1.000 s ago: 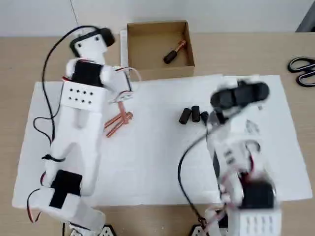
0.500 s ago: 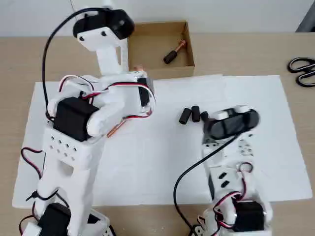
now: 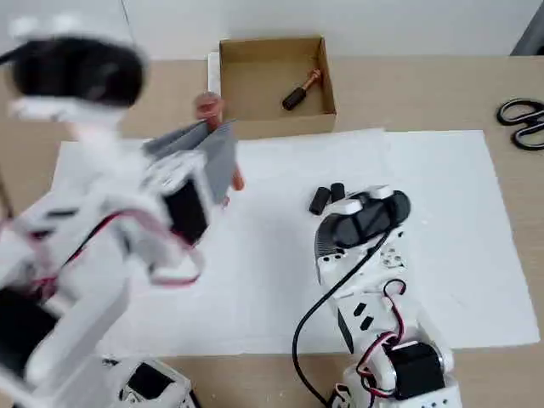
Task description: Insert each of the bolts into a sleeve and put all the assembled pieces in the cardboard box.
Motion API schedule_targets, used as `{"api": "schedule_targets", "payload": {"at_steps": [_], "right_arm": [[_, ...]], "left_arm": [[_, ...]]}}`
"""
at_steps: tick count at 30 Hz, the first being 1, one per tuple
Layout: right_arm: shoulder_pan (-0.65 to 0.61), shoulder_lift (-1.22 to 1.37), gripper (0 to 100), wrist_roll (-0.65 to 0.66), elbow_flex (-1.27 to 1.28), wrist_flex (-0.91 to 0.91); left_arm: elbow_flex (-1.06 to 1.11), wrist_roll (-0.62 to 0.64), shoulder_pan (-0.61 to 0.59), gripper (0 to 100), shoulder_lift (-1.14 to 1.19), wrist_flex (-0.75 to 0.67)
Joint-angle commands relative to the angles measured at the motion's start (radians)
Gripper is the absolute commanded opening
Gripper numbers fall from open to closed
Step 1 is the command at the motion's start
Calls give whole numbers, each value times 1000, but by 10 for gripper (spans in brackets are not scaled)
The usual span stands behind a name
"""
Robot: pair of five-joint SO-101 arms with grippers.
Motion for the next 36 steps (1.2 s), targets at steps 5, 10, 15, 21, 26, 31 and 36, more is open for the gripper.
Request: {"api": "schedule_targets", "payload": {"at_steps": [5,10,15,21,26,31,36], "right_arm": [[-5,-12,5,-25,-5,-30],[-5,-13,5,-26,-5,-160],[-5,-13,5,-23,35,-302],[-7,-13,5,-21,198,-526],[-58,-13,5,-20,358,-789],[-107,-15,5,-20,450,-845],[-145,-99,4,-20,485,-808]], "left_arm": [[223,-9,8,6,-206,-78],[424,-41,8,6,-356,-133],[693,-43,2,6,-422,-285],[983,-5,6,6,-422,-577],[1132,-3,2,6,-423,-773],[1182,-3,2,6,-422,-913],[1280,-23,0,6,-422,-974]]}}
